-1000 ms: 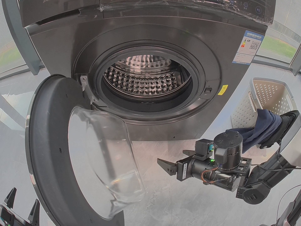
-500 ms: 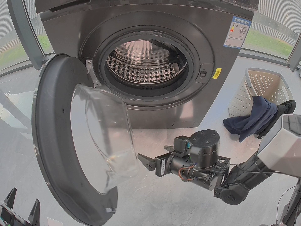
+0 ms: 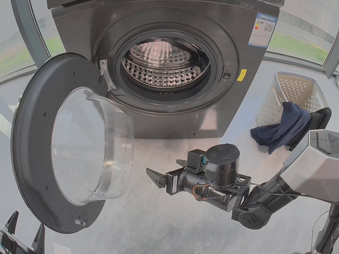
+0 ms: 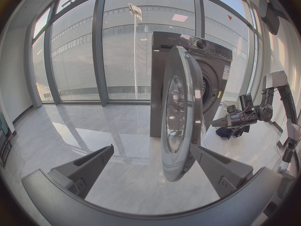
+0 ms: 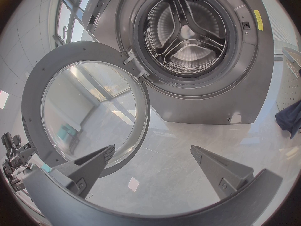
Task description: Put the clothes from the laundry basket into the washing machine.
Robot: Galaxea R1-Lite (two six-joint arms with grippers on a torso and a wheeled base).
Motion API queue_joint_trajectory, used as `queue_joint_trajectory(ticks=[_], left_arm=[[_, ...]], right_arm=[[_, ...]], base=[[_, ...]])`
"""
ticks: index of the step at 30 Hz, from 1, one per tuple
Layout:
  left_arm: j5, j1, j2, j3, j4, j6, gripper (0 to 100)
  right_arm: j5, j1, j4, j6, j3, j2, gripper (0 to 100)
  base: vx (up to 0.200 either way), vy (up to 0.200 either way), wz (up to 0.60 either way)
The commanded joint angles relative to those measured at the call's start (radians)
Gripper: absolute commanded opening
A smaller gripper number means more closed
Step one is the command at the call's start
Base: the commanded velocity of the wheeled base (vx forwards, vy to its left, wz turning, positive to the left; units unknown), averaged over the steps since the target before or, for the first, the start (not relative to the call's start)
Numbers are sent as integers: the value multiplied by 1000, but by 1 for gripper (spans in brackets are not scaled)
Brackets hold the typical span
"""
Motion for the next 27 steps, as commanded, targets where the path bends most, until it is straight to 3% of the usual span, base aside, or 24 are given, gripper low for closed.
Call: queue_joint_trajectory(ticks=[1, 17, 27], left_arm=[[0, 0, -9, 16, 0, -2, 100], [0, 0, -9, 16, 0, -3, 100], [0, 0, -9, 16, 0, -2, 100]], right_arm=[[3, 1, 5, 0, -55, 43, 100], [-2, 64, 12, 3, -460, 296, 100], [-5, 50, 31, 49, -500, 290, 100]], base=[[0, 0, 0], [0, 0, 0], [0, 0, 0]])
